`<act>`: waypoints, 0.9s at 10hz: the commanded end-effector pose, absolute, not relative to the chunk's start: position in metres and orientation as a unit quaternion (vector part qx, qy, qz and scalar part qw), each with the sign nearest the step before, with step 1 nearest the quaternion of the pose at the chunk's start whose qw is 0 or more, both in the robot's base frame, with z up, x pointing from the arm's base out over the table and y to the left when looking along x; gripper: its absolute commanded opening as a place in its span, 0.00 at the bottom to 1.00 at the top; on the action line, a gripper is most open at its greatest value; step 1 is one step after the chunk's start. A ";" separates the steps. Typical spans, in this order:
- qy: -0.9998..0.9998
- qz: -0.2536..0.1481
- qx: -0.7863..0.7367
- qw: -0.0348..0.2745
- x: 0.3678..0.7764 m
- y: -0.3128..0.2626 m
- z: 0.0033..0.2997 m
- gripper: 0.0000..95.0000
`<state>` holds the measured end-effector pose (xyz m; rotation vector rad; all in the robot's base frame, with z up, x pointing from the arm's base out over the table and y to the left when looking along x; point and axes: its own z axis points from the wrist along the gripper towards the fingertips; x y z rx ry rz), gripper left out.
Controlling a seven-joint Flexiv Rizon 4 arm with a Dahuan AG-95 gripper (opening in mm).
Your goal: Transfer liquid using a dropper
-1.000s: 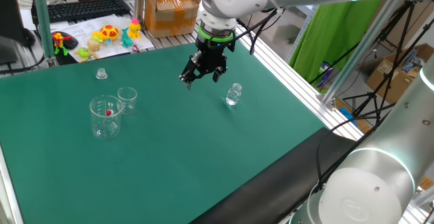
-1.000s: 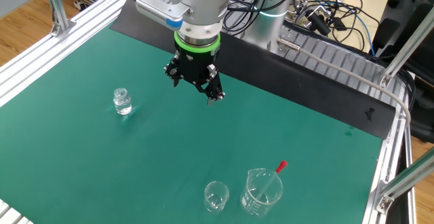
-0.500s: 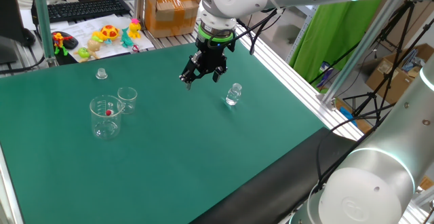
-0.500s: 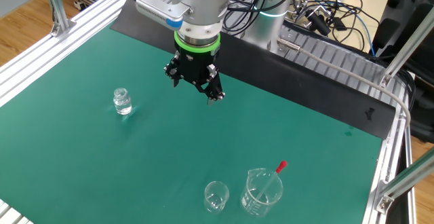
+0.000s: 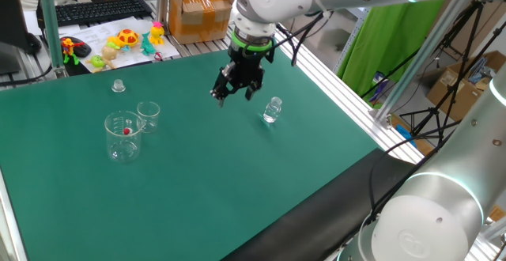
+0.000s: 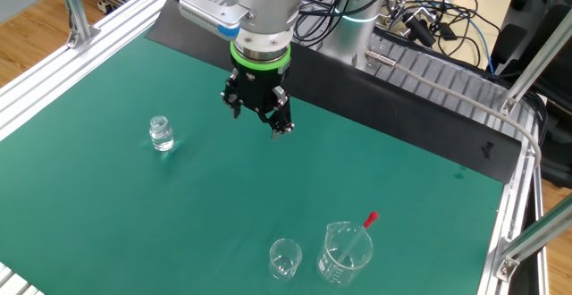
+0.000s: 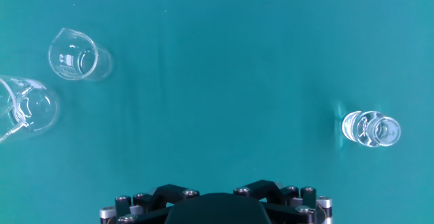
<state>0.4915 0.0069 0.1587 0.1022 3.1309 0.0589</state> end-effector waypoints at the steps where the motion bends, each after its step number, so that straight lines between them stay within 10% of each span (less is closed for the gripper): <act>1: 0.993 0.021 0.113 0.027 0.483 0.012 0.151 0.00; 9: 0.992 0.029 0.125 0.020 0.488 0.066 0.157 0.00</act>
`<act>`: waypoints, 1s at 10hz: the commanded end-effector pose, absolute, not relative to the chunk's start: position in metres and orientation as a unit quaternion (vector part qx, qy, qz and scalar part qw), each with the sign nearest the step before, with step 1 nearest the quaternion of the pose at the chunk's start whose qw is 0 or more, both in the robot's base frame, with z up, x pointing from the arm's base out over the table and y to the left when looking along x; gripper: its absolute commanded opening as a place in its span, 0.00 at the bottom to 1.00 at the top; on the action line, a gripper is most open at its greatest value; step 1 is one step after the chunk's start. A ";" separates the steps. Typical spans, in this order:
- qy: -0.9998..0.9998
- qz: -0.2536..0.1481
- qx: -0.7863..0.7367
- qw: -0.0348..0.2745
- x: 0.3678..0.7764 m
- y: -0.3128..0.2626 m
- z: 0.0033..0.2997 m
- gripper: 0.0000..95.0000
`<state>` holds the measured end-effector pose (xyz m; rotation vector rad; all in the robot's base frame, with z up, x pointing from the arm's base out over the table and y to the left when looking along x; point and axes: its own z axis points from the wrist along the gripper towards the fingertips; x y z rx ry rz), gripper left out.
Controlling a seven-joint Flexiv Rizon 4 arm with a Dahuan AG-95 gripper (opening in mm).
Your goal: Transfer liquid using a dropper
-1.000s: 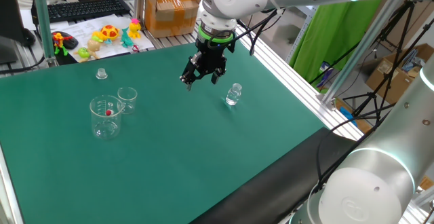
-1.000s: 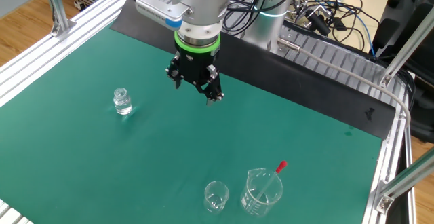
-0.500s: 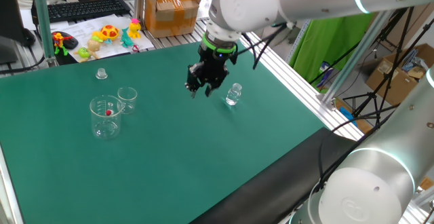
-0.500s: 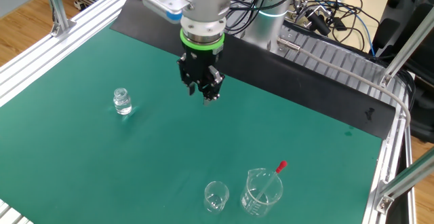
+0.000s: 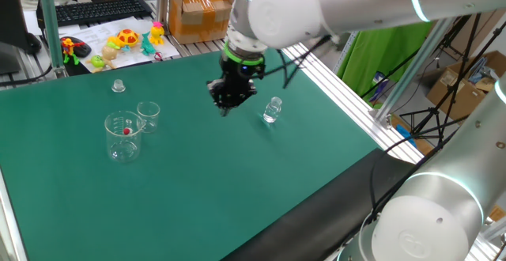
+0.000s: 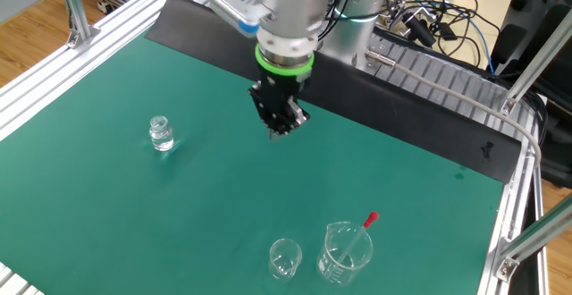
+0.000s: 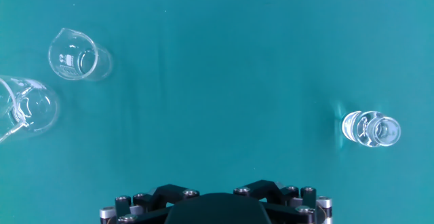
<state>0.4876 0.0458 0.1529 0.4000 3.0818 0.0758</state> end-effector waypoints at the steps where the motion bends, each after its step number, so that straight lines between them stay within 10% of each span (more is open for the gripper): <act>1: 0.991 0.039 0.124 0.019 0.487 0.077 0.163 0.00; 10: 0.988 0.039 0.150 0.009 0.466 0.157 0.177 0.00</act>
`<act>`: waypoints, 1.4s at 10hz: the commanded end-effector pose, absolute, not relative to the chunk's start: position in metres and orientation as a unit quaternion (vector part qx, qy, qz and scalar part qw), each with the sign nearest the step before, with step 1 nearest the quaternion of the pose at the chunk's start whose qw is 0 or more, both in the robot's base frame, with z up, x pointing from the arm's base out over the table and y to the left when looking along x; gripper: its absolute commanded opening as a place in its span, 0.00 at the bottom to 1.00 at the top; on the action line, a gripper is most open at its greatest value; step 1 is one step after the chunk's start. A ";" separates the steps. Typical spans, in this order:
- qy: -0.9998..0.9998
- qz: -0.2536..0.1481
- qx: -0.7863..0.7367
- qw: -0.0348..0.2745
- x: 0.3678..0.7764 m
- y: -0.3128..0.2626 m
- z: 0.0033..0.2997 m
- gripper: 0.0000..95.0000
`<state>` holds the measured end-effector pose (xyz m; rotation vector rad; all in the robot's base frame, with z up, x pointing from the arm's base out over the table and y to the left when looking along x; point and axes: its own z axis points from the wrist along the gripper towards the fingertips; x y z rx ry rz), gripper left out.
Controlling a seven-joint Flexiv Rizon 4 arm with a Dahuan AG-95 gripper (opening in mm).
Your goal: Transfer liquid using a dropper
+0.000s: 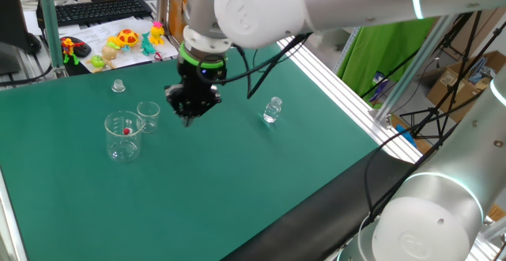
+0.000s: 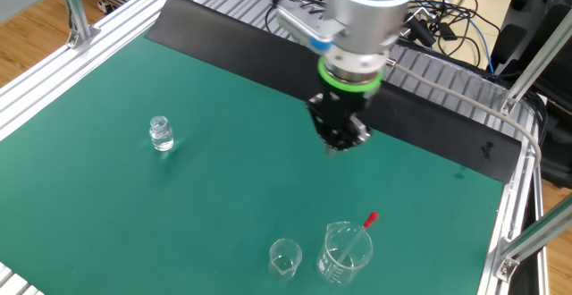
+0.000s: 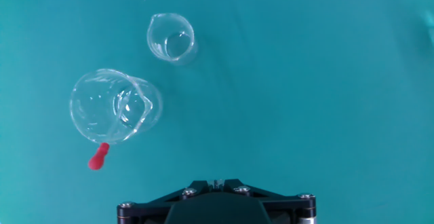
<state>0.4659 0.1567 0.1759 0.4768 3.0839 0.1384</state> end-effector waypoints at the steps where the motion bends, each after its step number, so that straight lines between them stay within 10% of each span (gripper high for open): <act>1: 0.988 0.036 0.147 0.007 0.466 0.157 0.177 0.00; 11: 0.998 0.020 0.060 0.014 0.466 0.157 0.177 0.00; 13: 0.997 0.023 0.068 0.022 0.468 0.162 0.175 0.40; 14: 0.997 0.023 0.070 0.029 0.469 0.167 0.173 0.40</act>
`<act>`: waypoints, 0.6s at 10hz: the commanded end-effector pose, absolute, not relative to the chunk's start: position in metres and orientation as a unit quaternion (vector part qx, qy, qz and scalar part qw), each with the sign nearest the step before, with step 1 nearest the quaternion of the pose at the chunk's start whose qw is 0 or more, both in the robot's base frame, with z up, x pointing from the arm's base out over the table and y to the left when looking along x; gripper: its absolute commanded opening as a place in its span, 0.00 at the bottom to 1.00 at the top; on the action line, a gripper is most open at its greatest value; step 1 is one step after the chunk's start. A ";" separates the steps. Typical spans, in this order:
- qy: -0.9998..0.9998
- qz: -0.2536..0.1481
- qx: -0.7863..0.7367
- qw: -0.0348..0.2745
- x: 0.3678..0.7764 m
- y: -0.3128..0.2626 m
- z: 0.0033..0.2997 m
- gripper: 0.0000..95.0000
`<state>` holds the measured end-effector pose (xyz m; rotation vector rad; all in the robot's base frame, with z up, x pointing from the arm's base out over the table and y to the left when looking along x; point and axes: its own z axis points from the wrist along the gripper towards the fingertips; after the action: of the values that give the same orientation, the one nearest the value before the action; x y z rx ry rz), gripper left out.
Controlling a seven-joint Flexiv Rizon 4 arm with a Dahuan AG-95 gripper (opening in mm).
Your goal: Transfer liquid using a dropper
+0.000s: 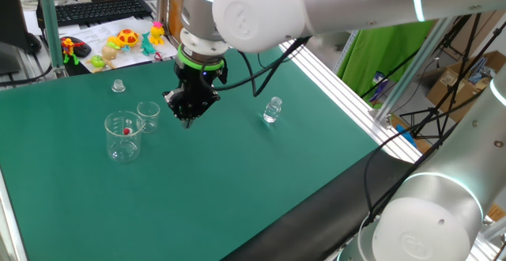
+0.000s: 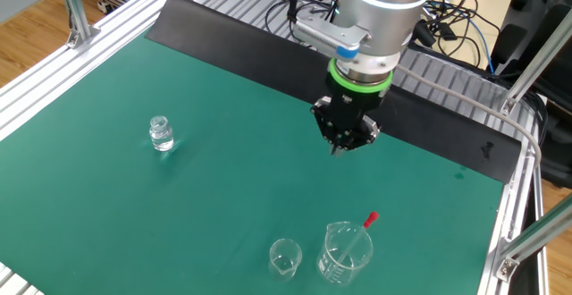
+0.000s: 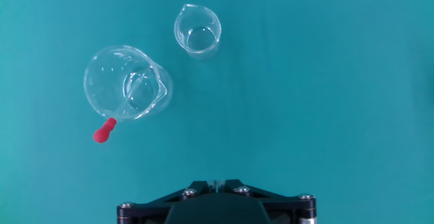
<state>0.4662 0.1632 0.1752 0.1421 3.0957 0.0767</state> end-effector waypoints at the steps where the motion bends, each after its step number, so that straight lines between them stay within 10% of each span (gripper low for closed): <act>1: 0.996 0.023 0.076 0.031 0.472 0.179 0.173 0.40; 6: 0.992 0.026 0.117 0.027 0.476 0.220 0.177 0.40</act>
<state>0.4770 0.2240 0.1759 0.3663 3.0666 0.0822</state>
